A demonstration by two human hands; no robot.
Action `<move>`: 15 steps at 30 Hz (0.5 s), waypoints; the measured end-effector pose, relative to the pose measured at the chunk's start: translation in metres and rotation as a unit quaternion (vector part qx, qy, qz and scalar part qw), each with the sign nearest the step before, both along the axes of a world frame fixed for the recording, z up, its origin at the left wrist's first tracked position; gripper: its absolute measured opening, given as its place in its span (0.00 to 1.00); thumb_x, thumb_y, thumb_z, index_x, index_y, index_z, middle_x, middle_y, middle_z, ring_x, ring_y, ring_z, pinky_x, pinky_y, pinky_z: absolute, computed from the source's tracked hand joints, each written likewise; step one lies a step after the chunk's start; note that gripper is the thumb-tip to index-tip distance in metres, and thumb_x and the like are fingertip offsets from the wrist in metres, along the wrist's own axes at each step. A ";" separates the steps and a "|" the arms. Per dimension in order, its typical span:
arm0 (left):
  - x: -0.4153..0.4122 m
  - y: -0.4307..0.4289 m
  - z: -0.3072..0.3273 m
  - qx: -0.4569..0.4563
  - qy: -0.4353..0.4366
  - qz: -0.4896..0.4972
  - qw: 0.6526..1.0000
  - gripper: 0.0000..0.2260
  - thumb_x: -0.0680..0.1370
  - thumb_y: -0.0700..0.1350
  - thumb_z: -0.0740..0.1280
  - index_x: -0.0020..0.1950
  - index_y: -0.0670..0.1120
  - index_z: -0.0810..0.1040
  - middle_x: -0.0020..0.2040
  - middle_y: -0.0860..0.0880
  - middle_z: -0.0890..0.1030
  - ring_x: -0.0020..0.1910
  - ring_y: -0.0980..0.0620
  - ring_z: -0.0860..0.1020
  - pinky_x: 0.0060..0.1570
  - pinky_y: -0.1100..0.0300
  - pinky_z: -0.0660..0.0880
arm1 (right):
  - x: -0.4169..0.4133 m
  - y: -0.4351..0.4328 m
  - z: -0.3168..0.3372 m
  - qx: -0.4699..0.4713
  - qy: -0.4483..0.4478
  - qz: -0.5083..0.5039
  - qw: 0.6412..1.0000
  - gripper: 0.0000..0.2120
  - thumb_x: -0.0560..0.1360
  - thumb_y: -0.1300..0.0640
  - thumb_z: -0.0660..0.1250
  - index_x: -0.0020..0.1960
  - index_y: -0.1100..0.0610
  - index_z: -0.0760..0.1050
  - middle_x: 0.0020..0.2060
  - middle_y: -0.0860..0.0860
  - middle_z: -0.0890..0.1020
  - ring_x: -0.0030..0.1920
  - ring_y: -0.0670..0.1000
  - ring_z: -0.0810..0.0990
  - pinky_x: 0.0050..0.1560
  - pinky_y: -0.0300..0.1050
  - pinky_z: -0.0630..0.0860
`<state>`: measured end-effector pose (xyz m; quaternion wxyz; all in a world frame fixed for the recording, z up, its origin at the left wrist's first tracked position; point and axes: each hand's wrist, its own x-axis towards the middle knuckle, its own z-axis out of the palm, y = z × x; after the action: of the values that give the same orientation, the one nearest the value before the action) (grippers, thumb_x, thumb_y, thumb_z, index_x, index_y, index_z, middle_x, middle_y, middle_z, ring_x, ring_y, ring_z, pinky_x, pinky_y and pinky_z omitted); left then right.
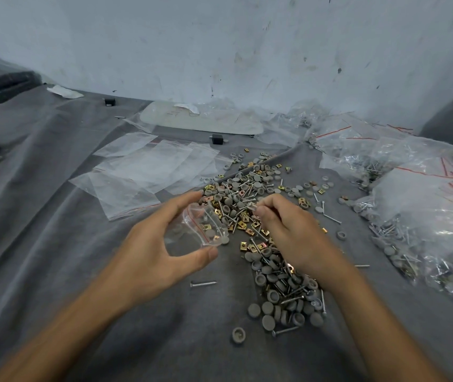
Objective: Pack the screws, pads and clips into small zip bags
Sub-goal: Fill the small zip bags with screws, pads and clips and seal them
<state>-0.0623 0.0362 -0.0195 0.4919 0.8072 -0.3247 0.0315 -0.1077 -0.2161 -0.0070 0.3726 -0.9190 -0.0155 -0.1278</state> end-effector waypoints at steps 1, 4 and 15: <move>0.000 0.000 0.000 0.002 -0.003 -0.003 1.000 0.38 0.65 0.65 0.76 0.74 0.65 0.68 0.66 0.67 0.77 0.67 0.66 0.73 0.68 0.62 0.70 | 0.000 0.001 0.001 0.030 0.000 0.005 1.000 0.09 0.85 0.49 0.59 0.47 0.46 0.72 0.33 0.38 0.77 0.32 0.42 0.71 0.35 0.38 0.70; -0.001 -0.002 0.002 0.007 -0.012 -0.007 1.000 0.38 0.65 0.61 0.77 0.74 0.62 0.69 0.65 0.69 0.76 0.67 0.67 0.72 0.66 0.71 0.67 | -0.002 0.006 0.005 0.111 0.019 0.036 0.993 0.09 0.84 0.51 0.61 0.48 0.50 0.76 0.33 0.43 0.77 0.34 0.48 0.73 0.37 0.51 0.74; -0.005 -0.006 0.002 0.026 -0.018 -0.010 0.999 0.38 0.68 0.49 0.81 0.74 0.62 0.67 0.69 0.68 0.73 0.68 0.71 0.69 0.66 0.75 0.63 | -0.004 0.031 0.003 0.126 0.052 0.131 0.982 0.07 0.84 0.51 0.62 0.48 0.46 0.76 0.33 0.44 0.77 0.32 0.46 0.74 0.34 0.48 0.74</move>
<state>-0.0674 0.0304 -0.0173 0.4651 0.8157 -0.3423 0.0325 -0.1120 -0.1853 -0.0041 0.4991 -0.8602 -0.1004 -0.0305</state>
